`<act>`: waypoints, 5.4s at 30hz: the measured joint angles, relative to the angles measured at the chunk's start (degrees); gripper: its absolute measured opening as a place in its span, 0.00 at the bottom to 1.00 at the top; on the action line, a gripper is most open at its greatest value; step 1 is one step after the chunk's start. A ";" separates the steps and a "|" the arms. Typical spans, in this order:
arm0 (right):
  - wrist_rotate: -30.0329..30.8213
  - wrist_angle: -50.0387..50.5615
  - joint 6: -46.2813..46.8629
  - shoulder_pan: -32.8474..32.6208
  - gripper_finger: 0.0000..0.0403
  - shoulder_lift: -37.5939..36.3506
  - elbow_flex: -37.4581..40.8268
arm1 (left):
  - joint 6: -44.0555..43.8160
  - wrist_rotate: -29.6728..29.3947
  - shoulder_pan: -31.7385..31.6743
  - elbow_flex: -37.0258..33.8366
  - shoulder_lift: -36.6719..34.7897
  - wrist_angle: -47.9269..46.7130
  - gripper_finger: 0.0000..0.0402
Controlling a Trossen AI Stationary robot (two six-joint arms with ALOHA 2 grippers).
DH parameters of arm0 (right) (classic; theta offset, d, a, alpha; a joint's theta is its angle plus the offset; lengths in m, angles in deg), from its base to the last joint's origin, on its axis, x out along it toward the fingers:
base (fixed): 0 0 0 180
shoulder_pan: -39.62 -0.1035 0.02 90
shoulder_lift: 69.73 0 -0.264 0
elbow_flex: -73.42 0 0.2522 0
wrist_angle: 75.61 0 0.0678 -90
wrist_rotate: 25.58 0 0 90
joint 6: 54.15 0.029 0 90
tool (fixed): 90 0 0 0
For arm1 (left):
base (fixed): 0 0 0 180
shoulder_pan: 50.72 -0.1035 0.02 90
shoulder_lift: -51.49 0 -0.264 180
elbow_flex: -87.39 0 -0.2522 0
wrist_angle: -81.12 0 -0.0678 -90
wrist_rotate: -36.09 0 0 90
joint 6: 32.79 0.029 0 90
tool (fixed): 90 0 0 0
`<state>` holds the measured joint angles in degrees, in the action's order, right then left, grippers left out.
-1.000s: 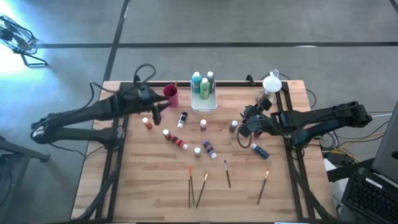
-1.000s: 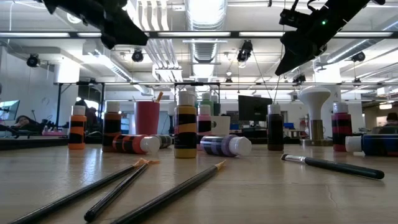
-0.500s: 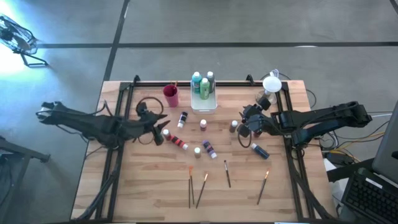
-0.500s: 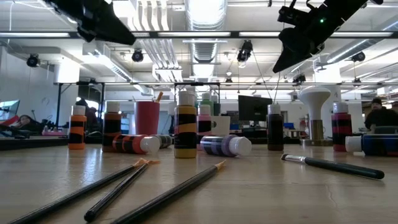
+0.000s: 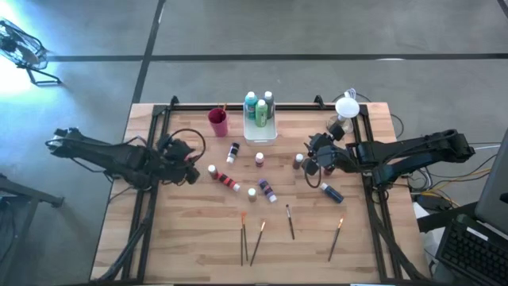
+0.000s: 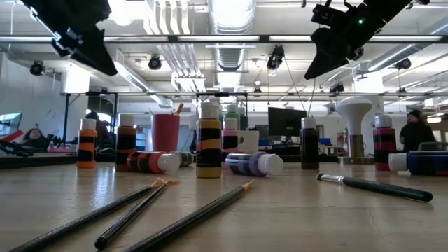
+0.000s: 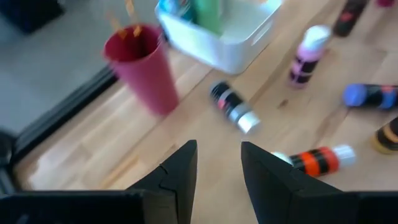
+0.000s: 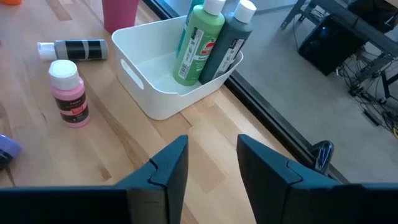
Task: Pick & Place Paint Supplies
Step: Put the orange paint bottle into the white bin
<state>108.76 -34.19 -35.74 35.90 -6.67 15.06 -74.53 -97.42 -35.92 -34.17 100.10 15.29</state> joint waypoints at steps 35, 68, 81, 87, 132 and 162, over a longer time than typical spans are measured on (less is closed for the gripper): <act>0.02 -1.90 0.66 0.04 0.39 0.09 0.00 | -15.08 18.77 -17.11 0.03 6.66 -17.79 0.51; 0.07 -1.14 0.44 0.00 0.45 0.13 0.00 | -2.27 20.60 -29.04 -0.08 18.41 -9.31 0.55; 0.17 -1.05 0.44 0.00 0.41 0.13 0.02 | -1.11 23.52 -29.57 -1.40 19.07 -7.79 0.55; 0.17 -0.96 0.44 0.00 0.35 0.13 0.02 | -0.33 23.57 -30.24 -3.33 19.03 -6.19 0.54; 0.22 -0.94 0.45 0.04 0.35 0.13 0.04 | 5.61 25.19 -31.74 -0.21 12.95 -5.53 0.30; 0.28 -0.84 0.61 0.04 0.42 0.13 0.05 | 32.85 30.73 -34.51 32.10 31.98 22.89 0.30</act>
<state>109.04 -35.03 -35.13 35.94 -6.54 15.12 -41.67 -66.70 -70.43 -2.08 132.08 38.18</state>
